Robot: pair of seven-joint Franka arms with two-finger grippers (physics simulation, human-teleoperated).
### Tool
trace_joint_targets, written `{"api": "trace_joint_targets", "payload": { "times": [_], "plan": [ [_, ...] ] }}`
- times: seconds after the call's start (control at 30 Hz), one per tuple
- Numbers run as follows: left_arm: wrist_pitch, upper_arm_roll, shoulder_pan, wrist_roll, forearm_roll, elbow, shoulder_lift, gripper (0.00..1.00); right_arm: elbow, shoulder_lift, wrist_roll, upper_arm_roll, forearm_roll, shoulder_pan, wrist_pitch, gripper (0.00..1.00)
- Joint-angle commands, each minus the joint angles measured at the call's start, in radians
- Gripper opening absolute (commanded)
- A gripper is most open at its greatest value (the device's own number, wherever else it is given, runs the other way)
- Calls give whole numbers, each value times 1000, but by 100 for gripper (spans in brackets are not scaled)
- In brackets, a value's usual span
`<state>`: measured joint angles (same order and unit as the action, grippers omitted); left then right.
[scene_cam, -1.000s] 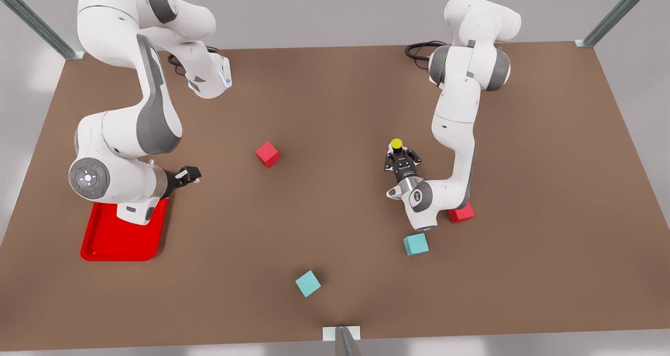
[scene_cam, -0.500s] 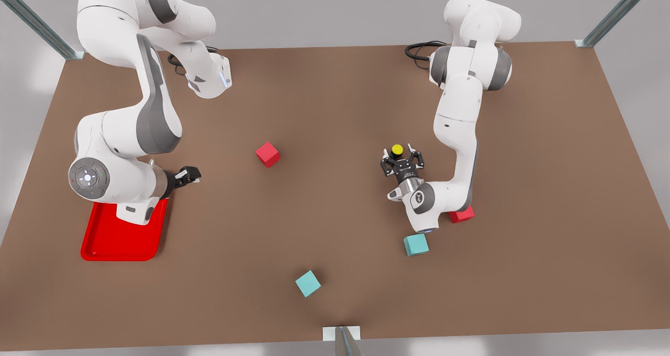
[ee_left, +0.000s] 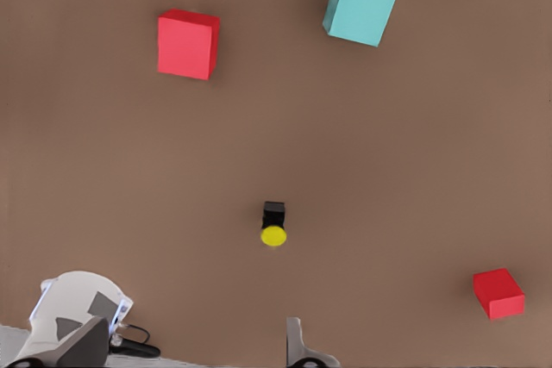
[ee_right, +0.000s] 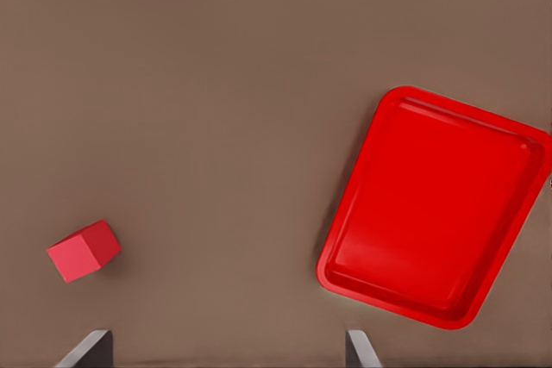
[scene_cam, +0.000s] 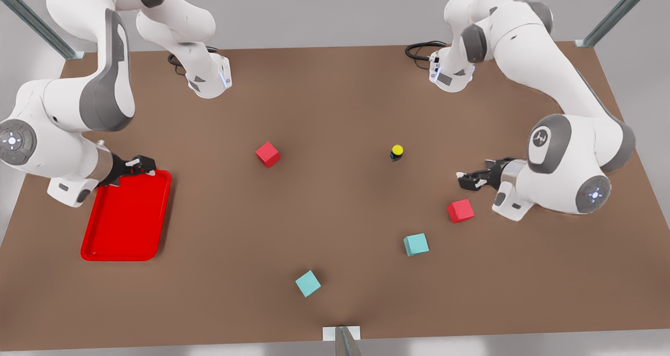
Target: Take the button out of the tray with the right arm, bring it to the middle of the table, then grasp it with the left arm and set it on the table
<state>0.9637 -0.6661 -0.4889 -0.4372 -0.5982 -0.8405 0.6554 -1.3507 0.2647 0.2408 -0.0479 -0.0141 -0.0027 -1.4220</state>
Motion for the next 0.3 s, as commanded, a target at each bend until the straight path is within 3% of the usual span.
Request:
{"api": "trace_joint_targets", "payload": {
  "times": [0.0, 0.03, 0.07, 0.1, 0.13, 0.27],
  "plan": [
    [95, 102, -5, 321, 349, -38, -164, 100, -7, -5, -107, -3, -10, 1, -8, 100],
    [139, 445, 116, 324, 580, -195, -318, 100, -7, -4, -107, -3, -10, 3, -8, 100],
    [314, 507, 144, 330, 609, -460, -494, 100, -8, -4, -107, -3, -10, 1, -8, 100],
    [435, 542, 165, 331, 624, -620, -585, 100, -7, -4, -107, -3, -10, 1, -8, 100],
    [444, 595, 219, 334, 632, -640, -588, 100, -7, -4, -109, -3, -10, 3, -8, 100],
    [444, 602, 216, 334, 629, -634, -527, 100, -7, -4, -113, -3, -10, 3, -8, 100]
  ]
}}
